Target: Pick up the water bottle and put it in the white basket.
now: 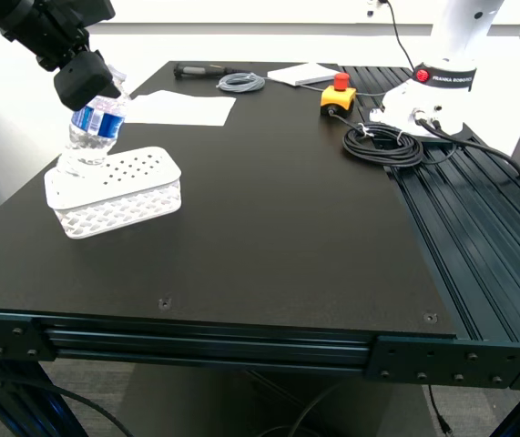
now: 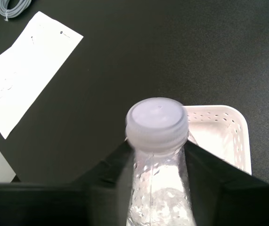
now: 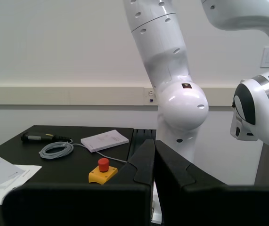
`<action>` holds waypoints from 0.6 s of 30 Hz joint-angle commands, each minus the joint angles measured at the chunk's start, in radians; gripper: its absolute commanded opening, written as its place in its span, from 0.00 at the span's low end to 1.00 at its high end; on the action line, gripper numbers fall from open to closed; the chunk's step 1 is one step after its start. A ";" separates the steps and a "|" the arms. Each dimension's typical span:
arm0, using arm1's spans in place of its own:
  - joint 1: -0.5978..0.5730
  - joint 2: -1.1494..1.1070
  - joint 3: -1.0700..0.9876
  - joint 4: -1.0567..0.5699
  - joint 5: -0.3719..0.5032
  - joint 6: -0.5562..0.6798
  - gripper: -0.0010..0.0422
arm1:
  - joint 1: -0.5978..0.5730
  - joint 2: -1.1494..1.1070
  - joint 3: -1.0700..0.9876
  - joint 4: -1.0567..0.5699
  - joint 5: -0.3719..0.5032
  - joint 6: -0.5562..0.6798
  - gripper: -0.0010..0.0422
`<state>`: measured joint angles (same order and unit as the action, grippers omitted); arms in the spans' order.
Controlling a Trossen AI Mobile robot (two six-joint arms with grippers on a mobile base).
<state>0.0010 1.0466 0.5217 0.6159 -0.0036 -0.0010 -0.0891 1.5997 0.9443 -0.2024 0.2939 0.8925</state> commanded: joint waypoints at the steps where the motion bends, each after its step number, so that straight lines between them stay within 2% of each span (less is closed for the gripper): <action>1: 0.000 0.000 0.001 0.003 0.000 0.000 0.02 | 0.001 -0.001 0.002 0.011 0.002 -0.003 0.52; 4: 0.000 0.000 0.001 0.003 0.000 0.000 0.02 | 0.002 -0.002 0.017 0.034 0.002 -0.040 0.67; 7: 0.000 0.000 0.001 0.003 0.000 0.000 0.02 | 0.002 -0.002 0.062 0.040 0.002 -0.099 0.72; 10: 0.000 0.000 0.001 0.003 0.000 0.000 0.02 | 0.002 -0.002 0.108 0.042 0.016 -0.100 0.67; 18: 0.000 0.000 0.001 0.003 0.000 0.000 0.02 | 0.002 -0.001 0.117 0.035 0.021 -0.110 0.38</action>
<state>0.0006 1.0466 0.5217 0.6159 -0.0036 -0.0010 -0.0872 1.5986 1.0607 -0.1699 0.3084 0.7792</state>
